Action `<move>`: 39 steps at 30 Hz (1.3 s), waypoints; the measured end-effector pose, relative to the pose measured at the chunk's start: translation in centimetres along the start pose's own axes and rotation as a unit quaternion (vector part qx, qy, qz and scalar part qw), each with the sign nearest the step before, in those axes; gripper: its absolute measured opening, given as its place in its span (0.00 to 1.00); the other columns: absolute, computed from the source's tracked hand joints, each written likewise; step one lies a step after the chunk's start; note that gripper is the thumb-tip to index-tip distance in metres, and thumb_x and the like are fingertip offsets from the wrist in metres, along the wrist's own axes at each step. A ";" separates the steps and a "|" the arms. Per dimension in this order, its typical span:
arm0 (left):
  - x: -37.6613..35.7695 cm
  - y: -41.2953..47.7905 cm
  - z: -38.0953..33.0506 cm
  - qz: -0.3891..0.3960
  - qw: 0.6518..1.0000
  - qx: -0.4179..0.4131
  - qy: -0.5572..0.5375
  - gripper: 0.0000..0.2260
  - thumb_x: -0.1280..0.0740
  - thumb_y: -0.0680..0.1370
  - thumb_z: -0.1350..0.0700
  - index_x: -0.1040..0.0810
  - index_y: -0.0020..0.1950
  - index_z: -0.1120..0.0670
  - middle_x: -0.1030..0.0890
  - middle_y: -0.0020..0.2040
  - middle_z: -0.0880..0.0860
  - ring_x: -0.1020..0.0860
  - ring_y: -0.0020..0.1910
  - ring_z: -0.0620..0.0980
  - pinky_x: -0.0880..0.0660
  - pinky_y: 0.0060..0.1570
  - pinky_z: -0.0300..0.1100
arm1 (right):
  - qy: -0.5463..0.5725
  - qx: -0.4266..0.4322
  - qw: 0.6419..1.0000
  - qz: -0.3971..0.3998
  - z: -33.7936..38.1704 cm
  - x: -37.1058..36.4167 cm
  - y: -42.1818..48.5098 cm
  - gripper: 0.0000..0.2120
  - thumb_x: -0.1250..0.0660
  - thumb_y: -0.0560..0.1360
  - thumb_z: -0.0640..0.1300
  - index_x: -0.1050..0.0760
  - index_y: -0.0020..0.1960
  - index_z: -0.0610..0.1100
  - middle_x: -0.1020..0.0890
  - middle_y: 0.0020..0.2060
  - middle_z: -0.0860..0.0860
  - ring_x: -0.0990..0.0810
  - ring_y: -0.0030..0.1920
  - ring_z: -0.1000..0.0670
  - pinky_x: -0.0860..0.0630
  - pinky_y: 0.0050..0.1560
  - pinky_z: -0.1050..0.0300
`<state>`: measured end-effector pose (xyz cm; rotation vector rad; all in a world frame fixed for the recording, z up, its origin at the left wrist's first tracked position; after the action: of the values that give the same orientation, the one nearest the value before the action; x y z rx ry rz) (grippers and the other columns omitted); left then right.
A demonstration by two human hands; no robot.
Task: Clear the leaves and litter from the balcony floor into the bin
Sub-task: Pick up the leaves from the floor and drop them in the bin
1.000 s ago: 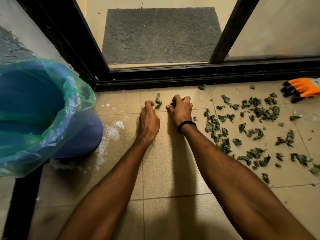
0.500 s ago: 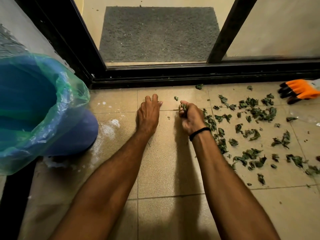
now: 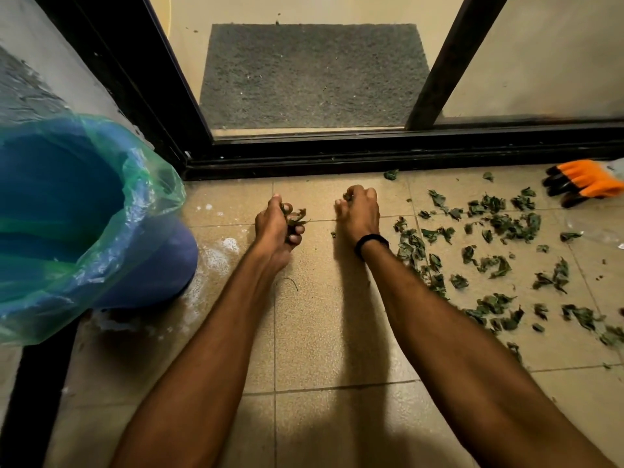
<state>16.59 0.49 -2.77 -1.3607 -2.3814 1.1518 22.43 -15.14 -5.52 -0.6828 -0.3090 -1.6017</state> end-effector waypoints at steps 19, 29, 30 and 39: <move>-0.5 -2.5 2.4 0.058 0.998 -0.004 -0.020 0.09 0.43 0.81 0.61 0.23 0.49 0.58 0.29 0.33 0.51 0.33 0.24 0.44 0.40 0.20 0.34 | 0.216 -0.141 0.958 -0.126 -4.7 7.5 -2.3 0.18 0.35 0.79 0.57 0.25 0.46 0.42 0.18 0.38 0.44 0.20 0.35 0.47 0.21 0.36 0.53; -2.3 -1.8 5.4 -0.018 0.756 -0.347 0.555 0.16 0.34 0.82 0.49 0.23 0.64 0.57 0.21 0.59 0.57 0.22 0.54 0.55 0.28 0.47 0.43 | -0.098 -0.068 0.993 -0.007 -4.9 3.4 -5.1 0.08 0.41 0.83 0.45 0.29 0.57 0.41 0.23 0.55 0.45 0.26 0.47 0.49 0.31 0.40 0.59; -2.5 -1.9 5.7 -0.011 0.741 -0.357 0.568 0.16 0.35 0.82 0.50 0.24 0.66 0.57 0.23 0.60 0.57 0.22 0.55 0.55 0.26 0.48 0.45 | -0.087 -0.072 0.994 -0.002 -4.9 3.8 -5.1 0.08 0.39 0.82 0.45 0.28 0.57 0.40 0.22 0.54 0.44 0.24 0.48 0.48 0.29 0.42 0.58; -2.8 -1.8 7.6 -0.017 0.716 -0.407 0.567 0.04 0.39 0.84 0.58 0.26 0.55 0.57 0.25 0.52 0.54 0.27 0.43 0.49 0.32 0.38 0.39 | 0.032 -0.124 0.988 -0.084 -5.1 7.1 -6.7 0.09 0.35 0.80 0.41 0.28 0.59 0.41 0.23 0.49 0.50 0.23 0.44 0.55 0.30 0.36 0.70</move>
<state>13.33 -6.32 -6.12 -1.4770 -1.7977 -0.8050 14.54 -22.69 -4.08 -0.8101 -0.1230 -1.8394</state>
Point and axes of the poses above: each hand's wrist, its own y-axis towards the middle knuckle, its own x-axis out of the back of the hand, z = x × y, the point moved 2 cm from there along y, towards the middle knuckle
